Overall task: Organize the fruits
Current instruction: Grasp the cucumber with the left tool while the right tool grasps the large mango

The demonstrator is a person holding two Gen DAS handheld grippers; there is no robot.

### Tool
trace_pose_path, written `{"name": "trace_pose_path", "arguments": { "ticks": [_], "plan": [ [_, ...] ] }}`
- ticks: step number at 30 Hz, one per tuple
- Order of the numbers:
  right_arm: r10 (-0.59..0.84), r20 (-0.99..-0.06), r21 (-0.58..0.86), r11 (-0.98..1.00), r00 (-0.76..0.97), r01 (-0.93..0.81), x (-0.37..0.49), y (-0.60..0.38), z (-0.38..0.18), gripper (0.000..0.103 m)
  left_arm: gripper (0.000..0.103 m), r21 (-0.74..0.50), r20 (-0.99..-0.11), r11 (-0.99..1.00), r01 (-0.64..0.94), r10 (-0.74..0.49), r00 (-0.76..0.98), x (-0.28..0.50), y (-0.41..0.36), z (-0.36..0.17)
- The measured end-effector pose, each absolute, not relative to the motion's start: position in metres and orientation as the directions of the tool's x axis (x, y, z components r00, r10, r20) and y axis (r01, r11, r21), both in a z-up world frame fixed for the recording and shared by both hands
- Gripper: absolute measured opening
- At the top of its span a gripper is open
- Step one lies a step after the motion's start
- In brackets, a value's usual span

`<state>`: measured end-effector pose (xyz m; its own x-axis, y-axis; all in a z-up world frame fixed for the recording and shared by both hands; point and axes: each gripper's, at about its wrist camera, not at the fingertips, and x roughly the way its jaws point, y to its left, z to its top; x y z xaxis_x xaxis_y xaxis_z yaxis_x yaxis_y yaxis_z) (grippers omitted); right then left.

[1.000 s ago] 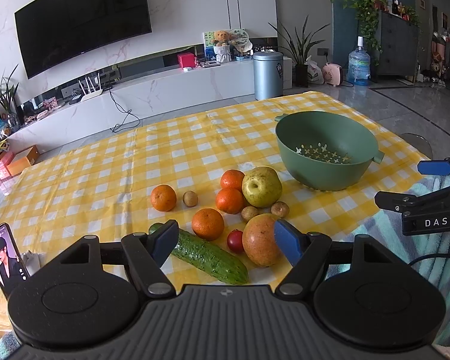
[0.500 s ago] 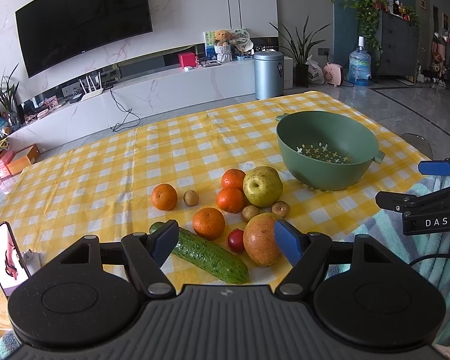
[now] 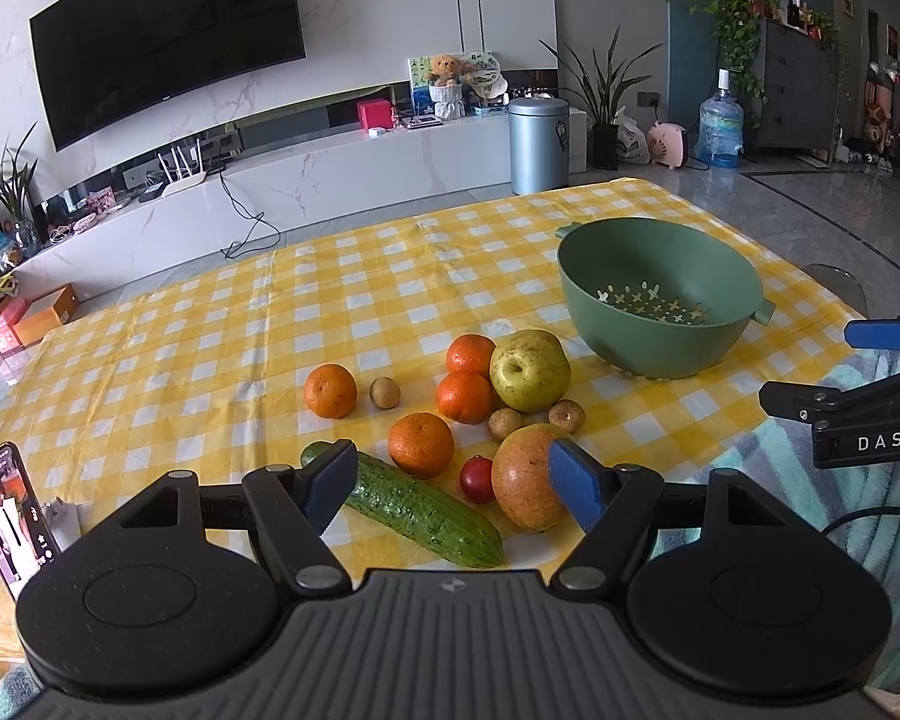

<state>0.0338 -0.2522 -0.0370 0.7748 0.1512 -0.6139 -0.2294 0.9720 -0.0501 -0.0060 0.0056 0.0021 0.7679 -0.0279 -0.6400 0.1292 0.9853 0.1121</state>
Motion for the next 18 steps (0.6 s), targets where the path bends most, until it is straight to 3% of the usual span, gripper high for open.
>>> {"name": "trace_pose_path", "arguments": {
  "ticks": [11, 18],
  "plan": [
    [0.229, -0.619, 0.002, 0.957, 0.751, -0.291, 0.050, -0.224, -0.029, 0.098, 0.082, 0.052, -0.669, 0.991, 0.126, -0.059, 0.741, 0.016, 0.025, 0.000],
    [0.310, -0.656, 0.094, 0.938, 0.688, -0.334, 0.068, -0.198, -0.038, 0.082, 0.076, -0.017, -0.707, 0.995, 0.096, -0.080, 0.703, 0.030, 0.037, -0.008]
  ]
}}
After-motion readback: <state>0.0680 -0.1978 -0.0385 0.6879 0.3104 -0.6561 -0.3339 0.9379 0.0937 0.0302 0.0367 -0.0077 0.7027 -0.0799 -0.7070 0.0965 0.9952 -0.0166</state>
